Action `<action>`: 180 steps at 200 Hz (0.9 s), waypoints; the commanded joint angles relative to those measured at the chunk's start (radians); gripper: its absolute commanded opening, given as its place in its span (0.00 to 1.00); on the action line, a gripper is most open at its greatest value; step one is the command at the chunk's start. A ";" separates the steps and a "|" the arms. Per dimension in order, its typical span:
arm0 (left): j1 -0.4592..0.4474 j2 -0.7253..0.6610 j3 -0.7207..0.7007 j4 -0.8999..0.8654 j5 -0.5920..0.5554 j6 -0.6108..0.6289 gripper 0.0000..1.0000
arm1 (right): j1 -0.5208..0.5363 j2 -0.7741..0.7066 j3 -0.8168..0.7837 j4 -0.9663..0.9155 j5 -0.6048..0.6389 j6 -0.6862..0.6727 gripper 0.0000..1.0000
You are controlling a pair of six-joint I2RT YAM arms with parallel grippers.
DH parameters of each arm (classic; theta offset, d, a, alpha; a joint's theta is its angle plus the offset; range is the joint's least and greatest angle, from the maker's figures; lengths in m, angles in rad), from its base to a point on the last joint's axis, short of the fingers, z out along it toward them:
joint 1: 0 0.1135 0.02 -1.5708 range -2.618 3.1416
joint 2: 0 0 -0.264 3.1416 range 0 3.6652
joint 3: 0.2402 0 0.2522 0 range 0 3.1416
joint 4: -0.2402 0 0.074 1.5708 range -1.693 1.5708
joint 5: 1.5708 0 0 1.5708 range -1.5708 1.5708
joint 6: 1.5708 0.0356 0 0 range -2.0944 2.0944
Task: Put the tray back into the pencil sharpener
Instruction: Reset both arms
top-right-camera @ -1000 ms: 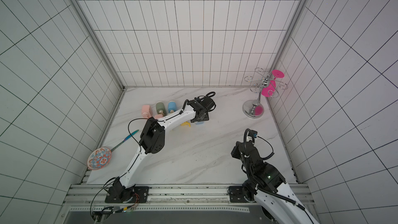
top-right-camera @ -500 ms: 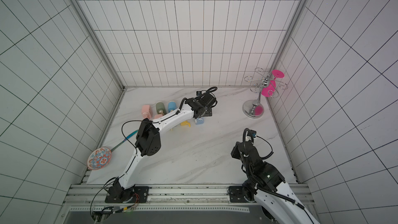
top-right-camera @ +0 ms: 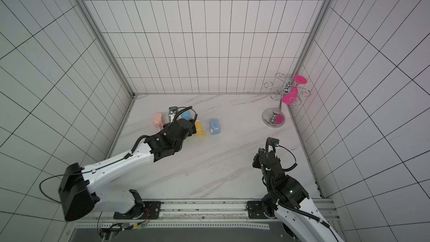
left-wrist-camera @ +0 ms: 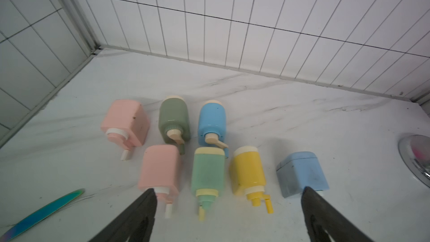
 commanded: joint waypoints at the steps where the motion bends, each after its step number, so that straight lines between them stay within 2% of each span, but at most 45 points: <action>1: 0.110 -0.152 -0.200 0.235 0.036 0.119 0.98 | -0.034 0.017 -0.021 0.161 0.107 -0.112 0.23; 22: 0.269 -0.260 -0.367 0.355 0.096 0.266 0.97 | -0.088 0.079 -0.065 0.338 0.148 -0.201 0.33; 32: 0.353 -0.281 -0.409 0.372 0.096 0.307 0.98 | -0.127 0.123 -0.086 0.437 0.150 -0.240 0.37; 43: 0.457 -0.299 -0.434 0.388 0.160 0.362 0.97 | -0.181 0.190 -0.105 0.551 0.128 -0.278 0.41; 64: 0.660 -0.307 -0.522 0.540 0.358 0.491 0.98 | -0.321 0.362 -0.121 0.740 0.020 -0.314 0.49; 82: 0.786 -0.277 -0.598 0.708 0.504 0.519 0.98 | -0.460 0.545 -0.161 0.967 -0.151 -0.369 0.66; 96: 0.830 -0.218 -0.624 0.820 0.569 0.495 0.98 | -0.540 0.704 -0.193 1.145 -0.259 -0.374 0.69; 111: 0.847 -0.151 -0.611 0.863 0.649 0.481 0.97 | -0.602 0.889 -0.208 1.363 -0.369 -0.349 0.71; 116: 0.847 -0.127 -0.617 0.915 0.680 0.491 0.97 | -0.619 0.912 -0.189 1.347 -0.423 -0.357 0.72; 121: 0.846 -0.102 -0.623 0.963 0.711 0.511 0.97 | -0.628 0.911 -0.145 1.252 -0.478 -0.387 0.72; 127: 0.846 -0.072 -0.634 1.023 0.730 0.525 0.97 | -0.629 0.919 -0.124 1.242 -0.481 -0.421 0.72; 136: 0.846 -0.022 -0.652 1.110 0.738 0.521 0.97 | -0.630 0.962 -0.160 1.398 -0.478 -0.460 0.74; 141: 0.846 0.010 -0.659 1.151 0.736 0.520 0.97 | -0.641 0.999 -0.182 1.479 -0.464 -0.442 0.77; 153: 0.846 0.077 -0.674 1.244 0.747 0.527 0.97 | -0.680 1.086 -0.195 1.543 -0.513 -0.412 0.76; 166: 0.844 0.121 -0.691 1.332 0.793 0.554 0.97 | -0.682 1.203 -0.215 1.756 -0.568 -0.423 0.75; 170: 0.843 0.138 -0.690 1.348 0.797 0.557 0.97 | -0.683 1.188 -0.209 1.743 -0.590 -0.435 0.75; 180: 0.838 0.185 -0.702 1.409 0.797 0.559 0.97 | -0.680 1.119 -0.159 1.515 -0.569 -0.443 0.75</action>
